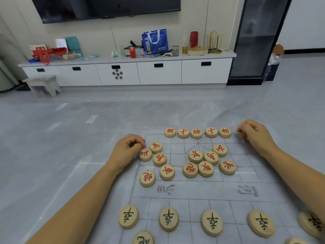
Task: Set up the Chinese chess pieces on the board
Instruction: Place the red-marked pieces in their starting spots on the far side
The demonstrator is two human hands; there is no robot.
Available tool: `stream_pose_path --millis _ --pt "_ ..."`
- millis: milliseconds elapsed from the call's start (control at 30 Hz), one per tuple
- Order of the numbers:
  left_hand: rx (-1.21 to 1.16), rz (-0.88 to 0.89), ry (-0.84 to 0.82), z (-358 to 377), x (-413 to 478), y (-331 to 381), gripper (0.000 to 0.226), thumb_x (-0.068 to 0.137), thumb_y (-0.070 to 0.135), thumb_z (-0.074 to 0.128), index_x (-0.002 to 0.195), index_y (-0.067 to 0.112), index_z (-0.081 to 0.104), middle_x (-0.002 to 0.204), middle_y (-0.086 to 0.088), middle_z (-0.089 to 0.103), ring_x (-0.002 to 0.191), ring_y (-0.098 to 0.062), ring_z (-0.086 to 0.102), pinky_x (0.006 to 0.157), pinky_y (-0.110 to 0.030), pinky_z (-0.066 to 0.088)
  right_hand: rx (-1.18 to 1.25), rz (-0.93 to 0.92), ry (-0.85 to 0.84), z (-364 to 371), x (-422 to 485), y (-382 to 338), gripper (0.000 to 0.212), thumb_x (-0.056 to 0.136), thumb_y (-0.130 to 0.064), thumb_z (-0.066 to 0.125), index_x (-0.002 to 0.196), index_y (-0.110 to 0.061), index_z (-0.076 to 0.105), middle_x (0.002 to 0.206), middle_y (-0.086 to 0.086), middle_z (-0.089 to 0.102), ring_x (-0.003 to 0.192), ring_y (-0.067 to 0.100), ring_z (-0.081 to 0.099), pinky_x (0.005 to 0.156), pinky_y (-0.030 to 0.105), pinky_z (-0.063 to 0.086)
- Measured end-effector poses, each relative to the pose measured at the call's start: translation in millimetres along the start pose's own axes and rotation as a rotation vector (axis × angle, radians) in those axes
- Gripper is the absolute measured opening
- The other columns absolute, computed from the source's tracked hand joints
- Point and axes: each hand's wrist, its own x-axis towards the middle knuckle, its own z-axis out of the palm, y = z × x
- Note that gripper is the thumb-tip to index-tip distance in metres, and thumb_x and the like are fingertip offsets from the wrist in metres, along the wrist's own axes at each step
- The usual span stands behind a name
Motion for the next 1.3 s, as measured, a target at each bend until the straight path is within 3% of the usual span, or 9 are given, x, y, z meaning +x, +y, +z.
stream_pose_path --millis 200,300,433,600,733,867,1067,1200,1300 --pt "0.049 0.036 -0.041 -0.5 0.9 -2.5 0.024 0.08 -0.004 0.054 0.07 0.015 0.065 0.099 -0.002 0.062 0.099 -0.02 0.058 0.085 -0.024 0.046 0.078 0.031 0.017 -4.4 -1.7 -5.2 0.025 0.09 -0.009 0.039 0.074 -0.005 0.058 0.068 0.006 0.052 0.061 0.013 0.045 0.055 0.018 0.04" --pt "0.171 0.062 -0.123 -4.6 0.5 -1.6 0.022 0.083 0.0 0.055 0.075 0.019 0.063 0.103 0.002 0.06 0.102 -0.018 0.057 0.087 -0.019 0.043 0.139 0.072 -0.007 -13.7 -4.3 -10.6 0.027 0.09 -0.01 0.041 0.07 -0.01 0.059 0.068 0.004 0.053 0.062 0.014 0.045 0.056 0.022 0.038" --pt "0.199 0.064 -0.191 -13.5 -10.4 -3.9 0.005 0.081 0.032 0.065 0.081 0.027 0.064 0.112 0.013 0.056 0.106 -0.006 0.054 0.084 -0.01 0.037 0.05 0.032 -0.141 -23.0 -17.7 -19.5 0.021 0.091 -0.009 0.046 0.075 -0.01 0.061 0.07 0.005 0.056 0.063 0.016 0.045 0.06 0.027 0.037" --pt "0.315 0.132 -0.254 -15.1 -20.4 -7.7 0.047 0.056 0.06 0.069 0.094 0.037 0.055 0.117 0.026 0.044 0.108 0.006 0.046 0.082 -0.005 0.032 -0.104 -0.003 -0.371 -18.2 -45.0 -23.9 0.015 0.089 -0.005 0.052 0.083 -0.011 0.064 0.074 0.003 0.062 0.061 0.013 0.055 0.06 0.02 0.046" --pt "0.331 0.158 -0.215 -12.5 -19.1 -10.0 0.029 0.071 0.036 0.076 0.093 0.03 0.058 0.119 0.016 0.047 0.112 -0.006 0.048 0.084 -0.008 0.034 -0.223 -0.093 -0.484 -5.2 -57.9 -30.1 0.012 0.086 -0.012 0.059 0.084 -0.022 0.065 0.066 -0.008 0.062 0.058 -0.002 0.054 0.061 0.017 0.044" --pt "0.325 0.16 -0.177 -11.0 -18.6 -13.0 0.023 0.076 0.021 0.072 0.093 0.021 0.056 0.12 0.011 0.05 0.109 -0.009 0.051 0.082 -0.007 0.037 -0.183 -0.077 -0.404 3.8 -62.1 -31.5 0.007 0.089 -0.016 0.056 0.083 -0.019 0.06 0.063 -0.004 0.055 0.058 0.006 0.05 0.06 0.021 0.04" --pt "0.34 0.188 -0.184 -10.5 -18.9 -12.1 0.049 0.064 0.042 0.052 0.11 0.027 0.049 0.118 0.01 0.048 0.109 -0.008 0.049 0.084 -0.004 0.035 0.098 0.131 -0.33 -8.7 -58.2 -24.8 0.023 0.093 -0.008 0.043 0.075 -0.013 0.058 0.052 -0.003 0.043 0.043 0.006 0.035 0.043 0.015 0.029" --pt "0.337 0.194 -0.185 -10.9 -19.3 -11.5 0.06 0.061 0.051 0.049 0.116 0.029 0.048 0.118 0.012 0.047 0.109 -0.006 0.048 0.084 -0.004 0.035 0.198 0.161 -0.28 -6.9 -54.6 -21.6 0.028 0.092 -0.006 0.04 0.072 -0.013 0.058 0.05 0.0 0.041 0.038 0.005 0.03 0.037 0.014 0.023" --pt "0.367 0.19 -0.184 -10.0 -19.2 -9.1 0.054 0.071 0.047 0.062 0.119 0.027 0.049 0.118 0.012 0.045 0.11 -0.007 0.047 0.084 -0.006 0.035 0.194 0.168 -0.259 -4.2 -53.4 -21.7 0.027 0.091 -0.006 0.04 0.072 -0.012 0.058 0.052 0.003 0.041 0.037 0.004 0.03 0.036 0.014 0.024"
